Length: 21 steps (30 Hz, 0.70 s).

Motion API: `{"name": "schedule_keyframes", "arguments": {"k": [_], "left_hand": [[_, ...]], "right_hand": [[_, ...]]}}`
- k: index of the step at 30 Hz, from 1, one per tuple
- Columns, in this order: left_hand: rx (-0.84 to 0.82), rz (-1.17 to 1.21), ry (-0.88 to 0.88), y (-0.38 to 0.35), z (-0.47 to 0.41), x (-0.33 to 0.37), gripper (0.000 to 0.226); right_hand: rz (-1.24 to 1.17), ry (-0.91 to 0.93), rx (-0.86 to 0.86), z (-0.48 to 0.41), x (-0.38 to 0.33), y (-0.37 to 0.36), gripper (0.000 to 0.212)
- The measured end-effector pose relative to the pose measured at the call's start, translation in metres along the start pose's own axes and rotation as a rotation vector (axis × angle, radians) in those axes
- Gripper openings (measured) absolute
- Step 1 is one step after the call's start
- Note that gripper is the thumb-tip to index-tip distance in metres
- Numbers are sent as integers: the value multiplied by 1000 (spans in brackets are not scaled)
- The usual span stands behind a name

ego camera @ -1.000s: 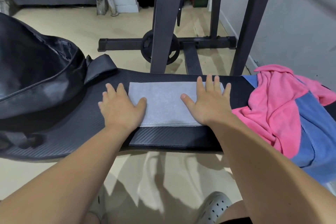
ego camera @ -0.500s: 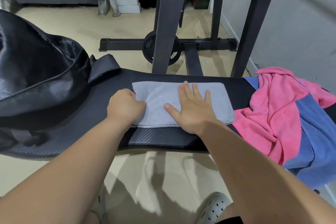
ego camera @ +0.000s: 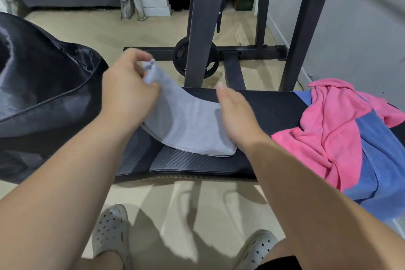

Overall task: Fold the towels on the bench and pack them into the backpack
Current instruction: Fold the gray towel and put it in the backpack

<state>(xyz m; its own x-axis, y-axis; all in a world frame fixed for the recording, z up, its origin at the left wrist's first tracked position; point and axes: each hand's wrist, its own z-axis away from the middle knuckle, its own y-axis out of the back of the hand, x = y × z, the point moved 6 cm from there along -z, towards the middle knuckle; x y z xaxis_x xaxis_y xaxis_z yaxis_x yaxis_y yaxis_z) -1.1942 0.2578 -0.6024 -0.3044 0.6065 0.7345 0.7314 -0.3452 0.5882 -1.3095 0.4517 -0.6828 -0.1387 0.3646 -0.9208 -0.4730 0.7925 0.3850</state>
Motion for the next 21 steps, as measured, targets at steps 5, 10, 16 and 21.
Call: {"name": "schedule_keyframes", "arguments": {"k": [5, 10, 16, 21], "left_hand": [[-197, -13, -247, -51, 23, 62, 26], [-417, -79, -273, -117, 54, 62, 31], [-436, 82, -26, -124, 63, 21, 22], [-219, 16, -138, -94, 55, 8, 22]], "right_hand": [[-265, -249, 65, -8, 33, 39, 57], [-234, -269, 9, -4, 43, 51, 39], [-21, -203, 101, -5, 47, 42, 19], [24, -200, 176, -8, 45, 36, 26]]}}
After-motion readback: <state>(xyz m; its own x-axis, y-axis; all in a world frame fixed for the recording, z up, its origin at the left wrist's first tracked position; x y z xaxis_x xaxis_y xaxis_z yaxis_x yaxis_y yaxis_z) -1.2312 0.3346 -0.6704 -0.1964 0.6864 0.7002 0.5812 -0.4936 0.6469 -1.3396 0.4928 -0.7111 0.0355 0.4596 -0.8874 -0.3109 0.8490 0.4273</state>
